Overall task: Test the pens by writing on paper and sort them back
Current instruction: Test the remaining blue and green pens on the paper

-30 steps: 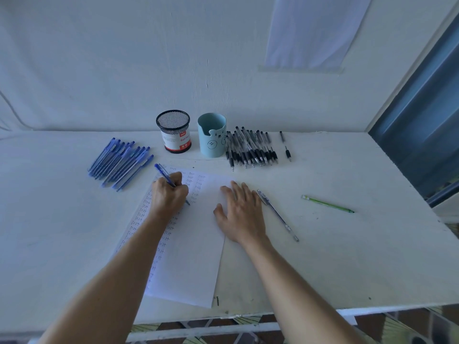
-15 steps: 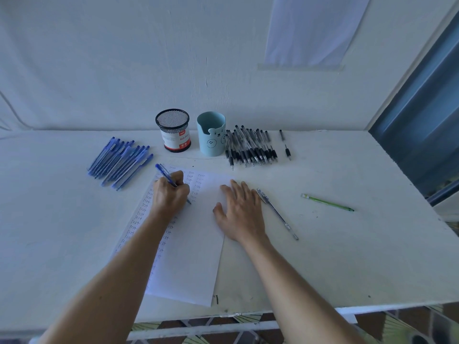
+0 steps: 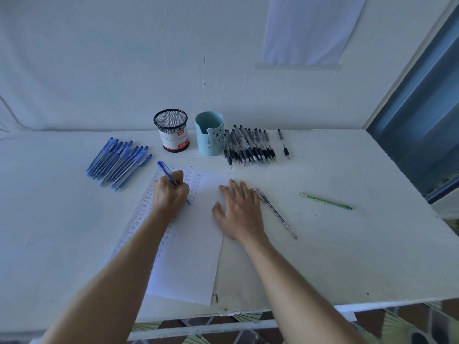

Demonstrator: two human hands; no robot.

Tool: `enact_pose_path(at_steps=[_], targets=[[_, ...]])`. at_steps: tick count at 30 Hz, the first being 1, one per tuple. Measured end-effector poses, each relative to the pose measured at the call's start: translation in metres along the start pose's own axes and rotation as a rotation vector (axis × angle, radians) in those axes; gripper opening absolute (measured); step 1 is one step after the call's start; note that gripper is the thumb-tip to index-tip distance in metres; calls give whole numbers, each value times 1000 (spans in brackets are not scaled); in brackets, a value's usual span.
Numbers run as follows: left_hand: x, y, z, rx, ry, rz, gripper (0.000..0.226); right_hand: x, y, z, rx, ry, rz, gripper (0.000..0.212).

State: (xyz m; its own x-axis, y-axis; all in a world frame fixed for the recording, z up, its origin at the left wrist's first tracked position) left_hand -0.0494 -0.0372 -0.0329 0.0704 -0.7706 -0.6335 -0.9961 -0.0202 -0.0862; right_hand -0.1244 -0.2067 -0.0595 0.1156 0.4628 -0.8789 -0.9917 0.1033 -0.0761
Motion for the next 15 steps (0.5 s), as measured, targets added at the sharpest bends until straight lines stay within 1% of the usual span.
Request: enact_pose_path(at_steps=[2,5,6,8,10,13,15], targets=[[-2,-5,5,-29,38,24,31,0,-1,-1,3,-2,18,52],[-7,-11,11,-109,323,63,19,-3,-1,-2,4,-8,31,54],[-8,-12,13,-134,407,74,18,-3,-1,-2,4,-3,36,56],[-9,-13,10,-174,468,73,18,-3,-2,-2,6,6,28,58],[-9,-14,8,-200,489,51,12,-3,-1,-1,6,10,17,58],[-9,-15,10,-200,497,91,32,-4,-1,-1,3,10,17,57],[-13,-15,12,-179,470,121,36,-3,-1,-1,3,19,20,57]])
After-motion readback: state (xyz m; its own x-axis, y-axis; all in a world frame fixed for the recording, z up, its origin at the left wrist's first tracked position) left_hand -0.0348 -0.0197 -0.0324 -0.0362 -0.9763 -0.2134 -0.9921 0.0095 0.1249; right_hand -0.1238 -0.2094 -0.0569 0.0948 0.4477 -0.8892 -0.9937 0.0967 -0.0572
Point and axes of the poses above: each hand's wrist, its own y-axis away from the middle knuckle, its own x-axis out of the palm, z = x × y, the point moved 4 cm from there along -y, towards the middle knuckle, and after that the axes turned 9 degrees about -y, right-handed, at the moved point
